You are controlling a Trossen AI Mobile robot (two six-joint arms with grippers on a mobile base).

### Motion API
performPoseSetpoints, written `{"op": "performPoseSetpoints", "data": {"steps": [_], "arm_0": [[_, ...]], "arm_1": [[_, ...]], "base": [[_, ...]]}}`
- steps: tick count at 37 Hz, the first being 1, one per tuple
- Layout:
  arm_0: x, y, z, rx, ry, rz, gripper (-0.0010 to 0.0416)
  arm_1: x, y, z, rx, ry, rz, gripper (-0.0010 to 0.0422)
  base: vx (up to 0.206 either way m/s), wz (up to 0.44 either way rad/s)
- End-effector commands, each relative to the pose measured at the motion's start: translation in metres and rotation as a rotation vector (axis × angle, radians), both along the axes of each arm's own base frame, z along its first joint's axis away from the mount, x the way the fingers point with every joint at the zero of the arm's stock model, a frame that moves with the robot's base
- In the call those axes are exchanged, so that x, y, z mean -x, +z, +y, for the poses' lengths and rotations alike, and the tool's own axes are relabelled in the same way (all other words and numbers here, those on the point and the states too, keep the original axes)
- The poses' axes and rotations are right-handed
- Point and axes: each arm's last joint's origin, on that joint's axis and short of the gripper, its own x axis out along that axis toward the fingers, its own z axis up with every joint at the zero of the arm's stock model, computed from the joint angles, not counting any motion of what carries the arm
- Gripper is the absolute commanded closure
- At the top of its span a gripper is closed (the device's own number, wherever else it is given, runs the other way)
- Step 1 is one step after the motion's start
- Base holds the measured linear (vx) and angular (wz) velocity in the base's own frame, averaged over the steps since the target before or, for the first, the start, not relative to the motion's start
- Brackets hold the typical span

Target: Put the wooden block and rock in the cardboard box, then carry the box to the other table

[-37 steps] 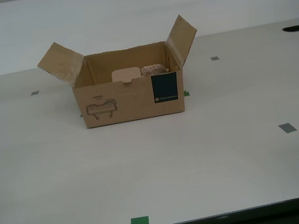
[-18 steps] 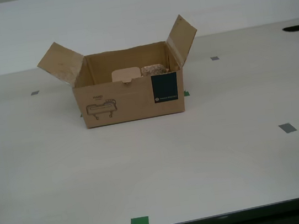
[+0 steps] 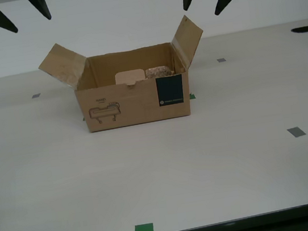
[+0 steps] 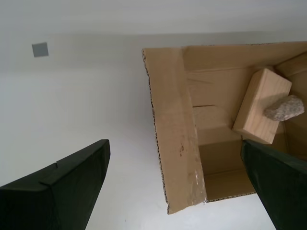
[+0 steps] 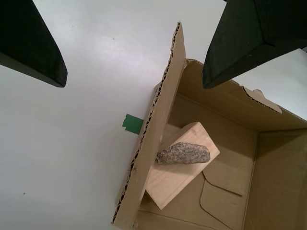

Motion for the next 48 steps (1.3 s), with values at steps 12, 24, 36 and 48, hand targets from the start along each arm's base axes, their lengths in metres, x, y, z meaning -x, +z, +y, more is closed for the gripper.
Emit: {"op": "performPoseSetpoints", "data": {"steps": [12, 24, 36, 48], "arm_0": [[0.000, -0.002, 0.002, -0.062, 0.004, 0.022, 0.0012], [-0.003, -0.004, 0.004, -0.075, 0.001, 0.013, 0.0013], [-0.008, -0.019, 0.008, -0.069, -0.008, 0.042, 0.0013], [-0.010, -0.026, 0.012, -0.067, -0.015, 0.061, 0.0013]], "arm_1": [[-0.029, -0.048, 0.016, -0.019, -0.004, 0.132, 0.0039], [-0.042, -0.064, 0.023, 0.113, -0.029, 0.148, 0.0039], [-0.047, -0.071, 0.021, 0.189, -0.050, 0.155, 0.0039], [-0.059, -0.110, 0.017, 0.258, -0.068, 0.262, 0.0039]], "base": [[0.000, 0.000], [0.000, 0.000], [0.000, 0.000], [0.000, 0.000]]}}
